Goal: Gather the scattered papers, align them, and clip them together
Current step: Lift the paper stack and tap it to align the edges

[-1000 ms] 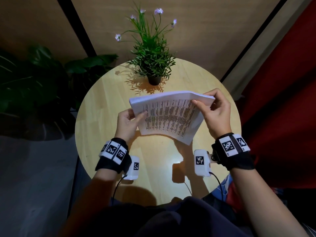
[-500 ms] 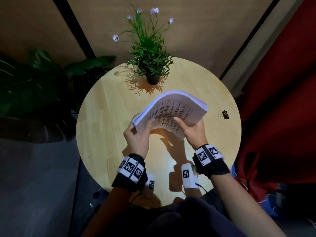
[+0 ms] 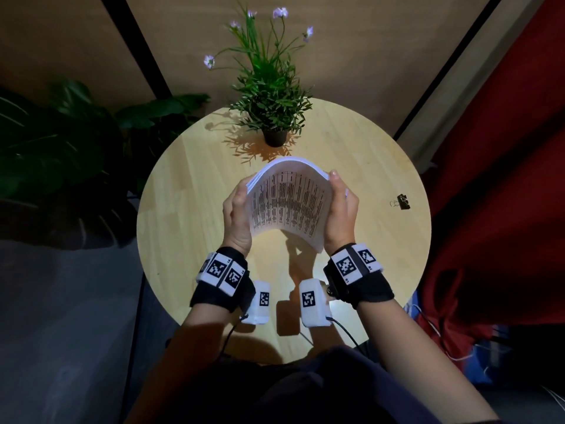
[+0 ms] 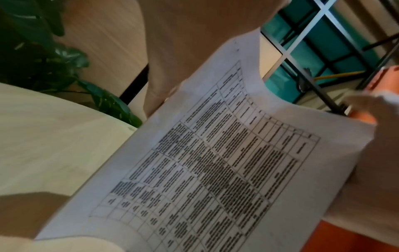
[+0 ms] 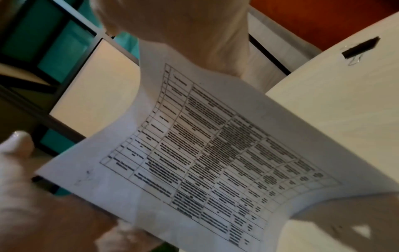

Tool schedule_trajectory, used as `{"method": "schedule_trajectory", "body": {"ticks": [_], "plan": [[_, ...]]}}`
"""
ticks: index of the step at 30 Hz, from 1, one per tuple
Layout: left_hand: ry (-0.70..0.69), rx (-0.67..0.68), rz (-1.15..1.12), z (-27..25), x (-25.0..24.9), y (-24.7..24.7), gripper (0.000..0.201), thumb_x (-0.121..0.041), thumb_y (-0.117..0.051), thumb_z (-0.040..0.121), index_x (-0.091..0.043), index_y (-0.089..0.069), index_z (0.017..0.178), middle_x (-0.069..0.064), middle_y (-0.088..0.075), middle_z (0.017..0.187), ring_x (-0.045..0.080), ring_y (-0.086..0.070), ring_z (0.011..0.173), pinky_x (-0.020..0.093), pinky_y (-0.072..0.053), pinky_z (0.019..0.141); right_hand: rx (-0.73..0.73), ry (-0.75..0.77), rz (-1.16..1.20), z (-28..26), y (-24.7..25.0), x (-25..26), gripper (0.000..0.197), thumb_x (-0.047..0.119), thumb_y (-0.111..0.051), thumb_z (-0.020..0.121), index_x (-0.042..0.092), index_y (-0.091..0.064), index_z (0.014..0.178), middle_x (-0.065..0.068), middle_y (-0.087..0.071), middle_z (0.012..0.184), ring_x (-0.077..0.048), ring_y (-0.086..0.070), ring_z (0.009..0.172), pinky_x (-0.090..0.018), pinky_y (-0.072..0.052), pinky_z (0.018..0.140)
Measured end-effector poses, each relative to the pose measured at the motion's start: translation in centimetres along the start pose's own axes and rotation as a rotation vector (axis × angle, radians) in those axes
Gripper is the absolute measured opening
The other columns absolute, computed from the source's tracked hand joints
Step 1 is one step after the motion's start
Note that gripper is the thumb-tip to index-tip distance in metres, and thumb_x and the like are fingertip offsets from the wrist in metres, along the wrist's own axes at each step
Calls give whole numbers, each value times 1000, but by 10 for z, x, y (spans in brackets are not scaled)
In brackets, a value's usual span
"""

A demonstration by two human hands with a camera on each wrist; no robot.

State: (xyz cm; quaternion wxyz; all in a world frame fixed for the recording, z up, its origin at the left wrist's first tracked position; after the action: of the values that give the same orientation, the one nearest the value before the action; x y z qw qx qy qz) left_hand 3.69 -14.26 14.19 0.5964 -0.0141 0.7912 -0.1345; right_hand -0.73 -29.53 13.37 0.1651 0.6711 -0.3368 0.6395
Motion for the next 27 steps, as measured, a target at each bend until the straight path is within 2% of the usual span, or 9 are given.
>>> {"method": "schedule_trajectory", "body": {"ticks": [2, 4, 6, 9, 11, 15, 19, 24, 27], "plan": [[28, -28, -42, 5, 5, 4, 51, -62, -46, 71, -24, -70, 93, 8, -67, 99, 25, -62, 96, 54, -49, 88, -83, -58, 29, 3, -1, 2, 32, 38, -50, 83, 13, -70, 77, -5, -63, 77, -19, -58, 77, -30, -45, 74], [25, -18, -48, 6, 5, 8, 40, -52, -44, 73, -24, -71, 80, -1, -68, 82, 13, -64, 78, 33, -51, 74, -66, -36, 29, 6, -1, 6, 33, 31, -46, 82, 10, -71, 79, -8, -66, 82, -19, -60, 80, -28, -46, 75], [2, 28, -40, 5, 3, 9, 39, -41, -36, 78, -25, -72, 76, -9, -67, 71, 4, -63, 67, 22, -48, 63, -16, -7, 29, 7, 0, 10, 37, 30, -43, 83, 4, -71, 87, -9, -68, 90, -15, -62, 84, -24, -48, 75], [-13, 58, -6, 5, -1, 10, 42, -37, -32, 77, -28, -73, 75, -11, -68, 69, 0, -62, 64, 25, -46, 61, 55, 35, -43, 9, 3, 9, 37, 35, -50, 81, 7, -71, 91, -3, -70, 91, -10, -64, 86, -24, -51, 79], [-36, 32, -10, 8, -2, 14, 39, -40, -35, 74, -26, -72, 75, -11, -68, 69, 0, -62, 64, 17, -48, 57, 111, 73, -147, 10, 8, 7, 41, 43, -55, 79, 10, -72, 97, -1, -71, 99, -13, -63, 94, -32, -50, 87], [-119, -17, 81, 14, -4, 19, 42, -32, -29, 79, -17, -69, 82, -6, -66, 75, 6, -60, 70, 19, -45, 59, 173, 98, -215, 11, 12, 8, 46, 48, -62, 75, 12, -70, 103, 5, -71, 103, -7, -64, 95, -25, -50, 83], [-136, -14, 97, 16, -3, 20, 38, -31, -34, 79, -17, -69, 84, -8, -65, 75, 3, -59, 70, 21, -45, 60, 181, 100, -241, 13, 12, 9, 45, 47, -66, 74, 15, -70, 105, 5, -71, 106, -10, -64, 98, -27, -51, 84], [-209, 19, 163, 18, -7, 22, 44, -30, -32, 82, -6, -66, 96, 0, -66, 85, 1, -60, 75, 13, -45, 60, 229, 97, -287, 14, 14, 9, 40, 34, -74, 76, 20, -67, 112, 6, -69, 109, -11, -66, 96, -25, -54, 81], [-229, 65, 202, 20, -6, 22, 46, -39, -37, 81, -9, -65, 102, -1, -66, 93, 3, -61, 81, 13, -47, 67, 311, 111, -356, 17, 16, 5, 38, 18, -76, 79, 29, -64, 113, 7, -69, 111, -11, -66, 100, -27, -55, 88]]}}
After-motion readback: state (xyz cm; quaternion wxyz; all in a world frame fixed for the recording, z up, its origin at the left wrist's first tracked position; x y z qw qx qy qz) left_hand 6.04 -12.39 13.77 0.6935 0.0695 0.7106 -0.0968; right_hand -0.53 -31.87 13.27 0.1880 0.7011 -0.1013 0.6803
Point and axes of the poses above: each hand's wrist, its own z-axis towards the middle knuckle, its own y-axis out of the back of the hand, x = y × z, the point moved 3 cm from there along z, towards the middle knuckle
